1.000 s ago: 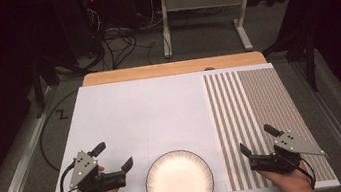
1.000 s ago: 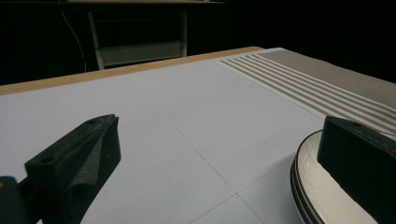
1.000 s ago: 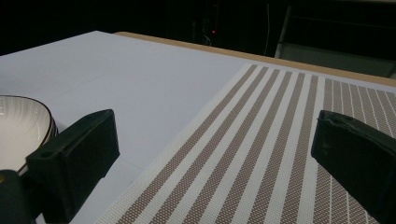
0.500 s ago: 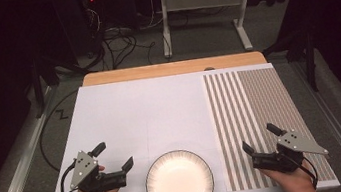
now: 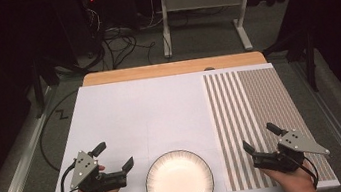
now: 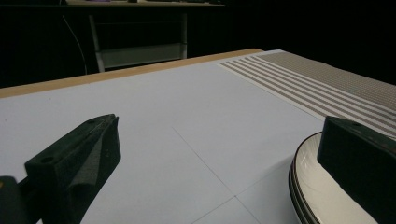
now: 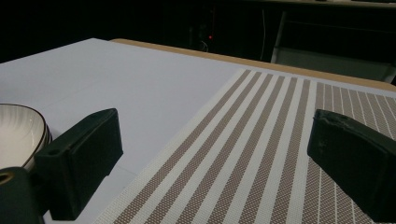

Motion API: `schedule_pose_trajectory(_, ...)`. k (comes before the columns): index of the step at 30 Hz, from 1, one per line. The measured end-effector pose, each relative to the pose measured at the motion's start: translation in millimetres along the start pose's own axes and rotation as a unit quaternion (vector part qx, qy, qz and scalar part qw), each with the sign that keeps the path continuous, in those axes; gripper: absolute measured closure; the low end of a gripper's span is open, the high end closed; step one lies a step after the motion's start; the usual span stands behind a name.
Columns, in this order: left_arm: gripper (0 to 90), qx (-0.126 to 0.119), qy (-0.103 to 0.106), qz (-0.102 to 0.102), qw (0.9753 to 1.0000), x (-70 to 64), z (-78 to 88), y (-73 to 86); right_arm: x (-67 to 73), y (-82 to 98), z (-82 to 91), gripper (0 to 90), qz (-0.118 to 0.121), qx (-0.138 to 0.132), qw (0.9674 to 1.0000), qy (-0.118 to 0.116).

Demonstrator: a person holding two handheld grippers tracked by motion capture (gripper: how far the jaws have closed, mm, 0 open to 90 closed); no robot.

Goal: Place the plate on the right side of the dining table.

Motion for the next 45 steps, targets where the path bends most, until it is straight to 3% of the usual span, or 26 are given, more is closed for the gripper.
schedule_pose_trajectory(11,0.0,0.001,0.008,-0.003,1.0,-3.1,-0.7,-0.4,13.0,-4.7,-6.8,4.1,0.009,0.006,0.9997,-0.021)
schedule_pose_trajectory(23,0.0,-0.001,0.011,-0.011,0.9999,-4.8,-0.7,-1.2,38.0,-8.8,-22.1,4.1,0.027,0.019,0.9981,-0.052)
schedule_pose_trajectory(33,0.0,-0.007,0.009,-0.009,0.9999,-4.3,0.2,-1.8,63.8,-10.7,-36.2,4.6,0.042,0.029,0.9948,-0.088)
schedule_pose_trajectory(45,0.0,-0.01,0.009,-0.008,0.9999,-4.2,1.4,-3.2,83.7,-10.8,-45.1,5.2,0.05,0.038,0.9912,-0.116)
Point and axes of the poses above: each handheld gripper's, and its own axes: z roughly backward along the jaws, y roughly out of its underside, x roughly to its left, the point moved 2 cm from there along -z, roughly forward along the jaws, and after that the axes turned 14 degrees about -y, right-handed, at the moved point
